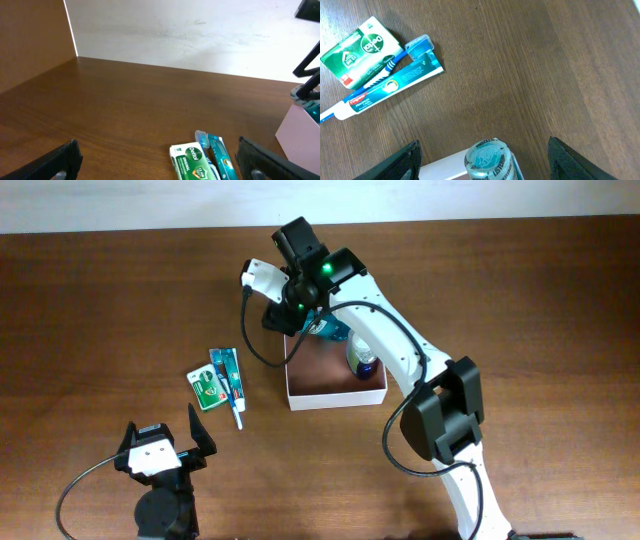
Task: Pack container
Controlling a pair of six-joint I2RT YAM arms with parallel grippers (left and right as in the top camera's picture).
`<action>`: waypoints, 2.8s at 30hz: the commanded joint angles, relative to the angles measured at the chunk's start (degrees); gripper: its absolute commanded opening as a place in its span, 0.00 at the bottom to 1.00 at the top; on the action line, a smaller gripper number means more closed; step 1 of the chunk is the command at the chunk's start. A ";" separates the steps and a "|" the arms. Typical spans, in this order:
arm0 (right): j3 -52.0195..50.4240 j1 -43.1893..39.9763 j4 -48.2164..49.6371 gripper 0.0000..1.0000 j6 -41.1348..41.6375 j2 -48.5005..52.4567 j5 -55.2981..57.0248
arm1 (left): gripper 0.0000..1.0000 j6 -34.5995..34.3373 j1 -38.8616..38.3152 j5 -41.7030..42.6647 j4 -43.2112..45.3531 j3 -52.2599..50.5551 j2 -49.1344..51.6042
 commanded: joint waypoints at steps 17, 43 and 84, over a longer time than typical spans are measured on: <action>0.52 -2.10 0.26 0.61 1.99 2.97 -0.55 | 0.99 1.07 0.28 0.22 0.20 -0.70 -0.33; 1.99 -2.12 1.07 0.36 2.03 2.08 -0.57 | 0.99 1.07 0.28 0.22 0.20 -0.68 -0.33; 5.55 -2.01 -2.86 0.54 7.63 4.04 -3.80 | 0.99 1.07 0.28 0.22 0.22 -0.70 -0.33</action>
